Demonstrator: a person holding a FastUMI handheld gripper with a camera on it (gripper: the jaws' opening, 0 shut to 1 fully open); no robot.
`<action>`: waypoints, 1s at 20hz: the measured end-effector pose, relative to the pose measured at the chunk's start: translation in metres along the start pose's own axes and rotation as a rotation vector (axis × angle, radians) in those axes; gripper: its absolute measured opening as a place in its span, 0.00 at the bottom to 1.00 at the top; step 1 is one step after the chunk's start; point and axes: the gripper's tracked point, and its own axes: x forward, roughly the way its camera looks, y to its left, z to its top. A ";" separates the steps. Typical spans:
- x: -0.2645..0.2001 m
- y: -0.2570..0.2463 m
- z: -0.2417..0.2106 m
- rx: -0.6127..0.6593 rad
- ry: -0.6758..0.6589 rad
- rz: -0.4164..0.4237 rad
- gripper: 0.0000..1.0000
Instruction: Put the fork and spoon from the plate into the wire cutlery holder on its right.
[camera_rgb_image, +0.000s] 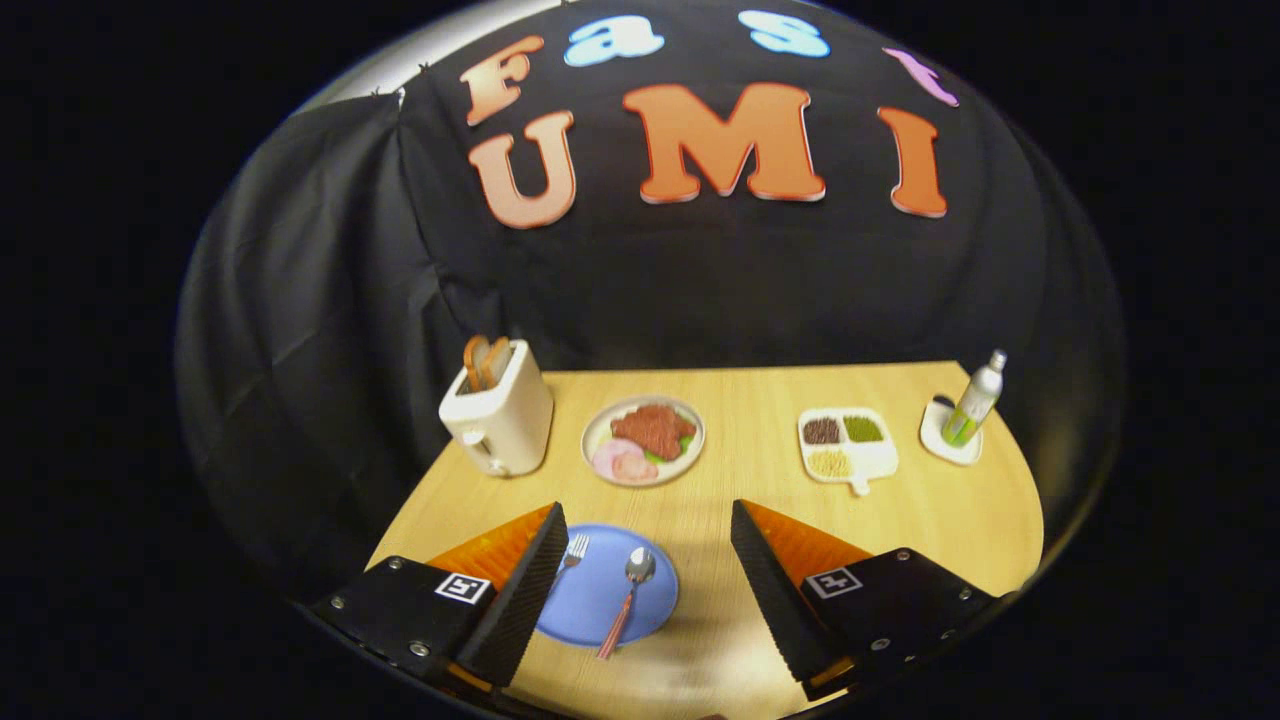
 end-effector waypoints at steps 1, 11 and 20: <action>0.008 0.005 -0.014 -0.001 0.066 -0.014 0.98; 0.069 0.023 -0.145 -0.048 0.565 -0.037 0.83; 0.104 0.018 -0.188 -0.021 0.738 -0.103 0.54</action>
